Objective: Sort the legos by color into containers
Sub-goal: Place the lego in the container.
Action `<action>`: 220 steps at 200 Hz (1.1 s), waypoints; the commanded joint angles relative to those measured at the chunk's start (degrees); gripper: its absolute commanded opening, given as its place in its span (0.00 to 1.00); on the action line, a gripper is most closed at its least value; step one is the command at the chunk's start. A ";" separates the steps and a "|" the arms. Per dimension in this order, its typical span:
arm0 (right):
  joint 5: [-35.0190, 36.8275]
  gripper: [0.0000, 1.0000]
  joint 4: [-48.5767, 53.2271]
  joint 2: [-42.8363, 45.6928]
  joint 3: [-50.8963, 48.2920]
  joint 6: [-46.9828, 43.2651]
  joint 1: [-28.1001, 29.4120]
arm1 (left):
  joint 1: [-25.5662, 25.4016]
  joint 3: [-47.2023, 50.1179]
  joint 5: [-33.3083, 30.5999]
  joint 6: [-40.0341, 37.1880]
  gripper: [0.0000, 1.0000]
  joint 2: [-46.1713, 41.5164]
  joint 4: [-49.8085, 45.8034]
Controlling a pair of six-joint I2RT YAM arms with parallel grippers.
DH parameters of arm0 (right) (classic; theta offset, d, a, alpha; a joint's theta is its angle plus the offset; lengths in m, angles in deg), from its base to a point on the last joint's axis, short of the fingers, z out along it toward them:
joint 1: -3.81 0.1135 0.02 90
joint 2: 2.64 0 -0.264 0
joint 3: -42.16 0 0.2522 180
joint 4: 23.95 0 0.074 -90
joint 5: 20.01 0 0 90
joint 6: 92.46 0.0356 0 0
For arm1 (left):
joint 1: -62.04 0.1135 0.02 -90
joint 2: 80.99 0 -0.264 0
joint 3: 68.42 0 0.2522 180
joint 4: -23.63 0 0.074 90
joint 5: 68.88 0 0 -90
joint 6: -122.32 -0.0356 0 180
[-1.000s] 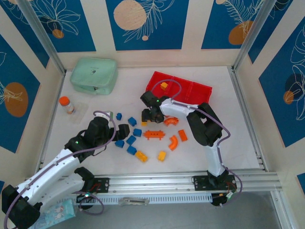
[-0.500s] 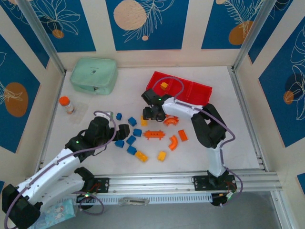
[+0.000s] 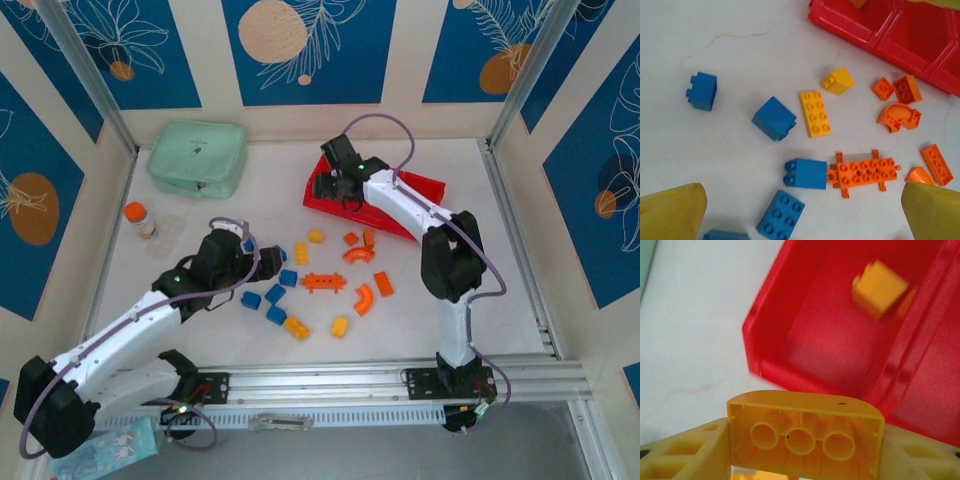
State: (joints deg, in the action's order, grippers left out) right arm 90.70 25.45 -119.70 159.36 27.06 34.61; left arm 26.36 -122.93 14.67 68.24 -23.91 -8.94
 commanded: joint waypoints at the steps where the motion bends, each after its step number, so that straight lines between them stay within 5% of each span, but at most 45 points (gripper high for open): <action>1: 1.42 0.62 2.29 -5.42 6.94 -4.24 -1.47 | 0.70 -3.26 0.46 -0.99 0.99 2.87 2.91; 41: 2.11 0.63 5.98 -14.81 21.43 -8.06 -3.78 | 1.13 -6.33 1.40 -1.43 0.99 7.61 4.03; 81: 1.71 0.78 12.15 -19.26 30.90 -8.59 -4.35 | 1.59 -7.59 2.85 -1.19 0.99 9.35 4.29; 220: -6.67 0.83 0.84 4.63 -9.04 -3.00 5.92 | 2.47 -0.25 1.20 0.47 0.99 -2.19 -1.31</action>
State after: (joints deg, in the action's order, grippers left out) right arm 86.42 28.86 -116.99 154.42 21.14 39.03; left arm 28.02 -125.75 16.98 67.92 -23.97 -7.56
